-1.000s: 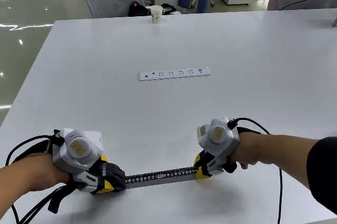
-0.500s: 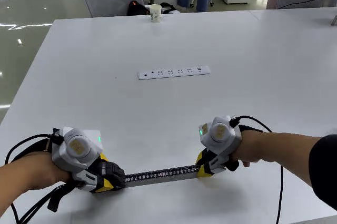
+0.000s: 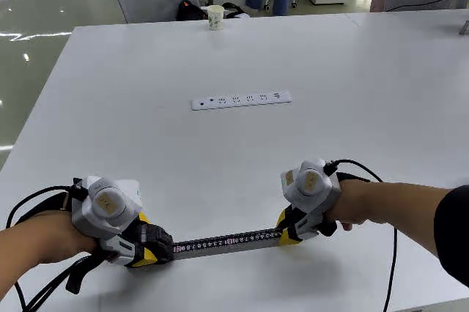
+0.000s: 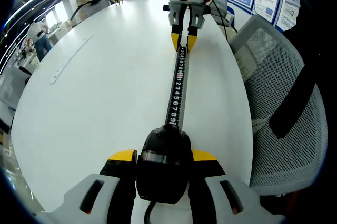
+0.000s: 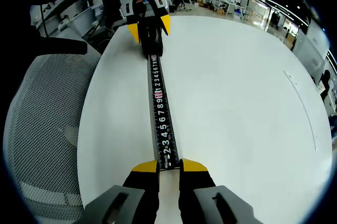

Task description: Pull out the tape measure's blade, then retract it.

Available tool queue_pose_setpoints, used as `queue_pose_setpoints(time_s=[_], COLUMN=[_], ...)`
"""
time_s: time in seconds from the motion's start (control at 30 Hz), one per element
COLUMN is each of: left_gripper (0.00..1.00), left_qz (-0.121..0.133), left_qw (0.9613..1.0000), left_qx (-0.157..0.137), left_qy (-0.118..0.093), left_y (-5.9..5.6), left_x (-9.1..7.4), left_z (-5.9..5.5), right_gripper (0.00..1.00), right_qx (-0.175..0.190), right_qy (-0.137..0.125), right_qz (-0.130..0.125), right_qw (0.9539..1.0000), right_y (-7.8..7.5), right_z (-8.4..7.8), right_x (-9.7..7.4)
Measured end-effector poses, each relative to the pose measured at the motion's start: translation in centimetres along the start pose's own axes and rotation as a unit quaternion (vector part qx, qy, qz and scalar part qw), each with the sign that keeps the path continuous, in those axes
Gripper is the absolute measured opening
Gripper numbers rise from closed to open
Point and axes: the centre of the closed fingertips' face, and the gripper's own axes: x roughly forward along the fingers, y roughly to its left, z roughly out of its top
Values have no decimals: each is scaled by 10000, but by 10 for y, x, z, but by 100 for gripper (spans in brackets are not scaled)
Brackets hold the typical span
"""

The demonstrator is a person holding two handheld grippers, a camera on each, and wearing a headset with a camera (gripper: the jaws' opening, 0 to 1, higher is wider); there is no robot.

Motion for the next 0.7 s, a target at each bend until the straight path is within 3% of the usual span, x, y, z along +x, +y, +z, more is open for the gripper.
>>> queue_pose_setpoints(time_s=[0.7], left_gripper=[32], left_qz=[-4], left_qw=[10000], left_qx=[-6], left_qy=[-2], left_y=[0], left_x=[0], left_z=[1], right_gripper=[10], right_qx=[69], right_qy=[37], right_qz=[-39], right_qw=[10000], right_y=[-1], right_z=[-13], right_x=[-8])
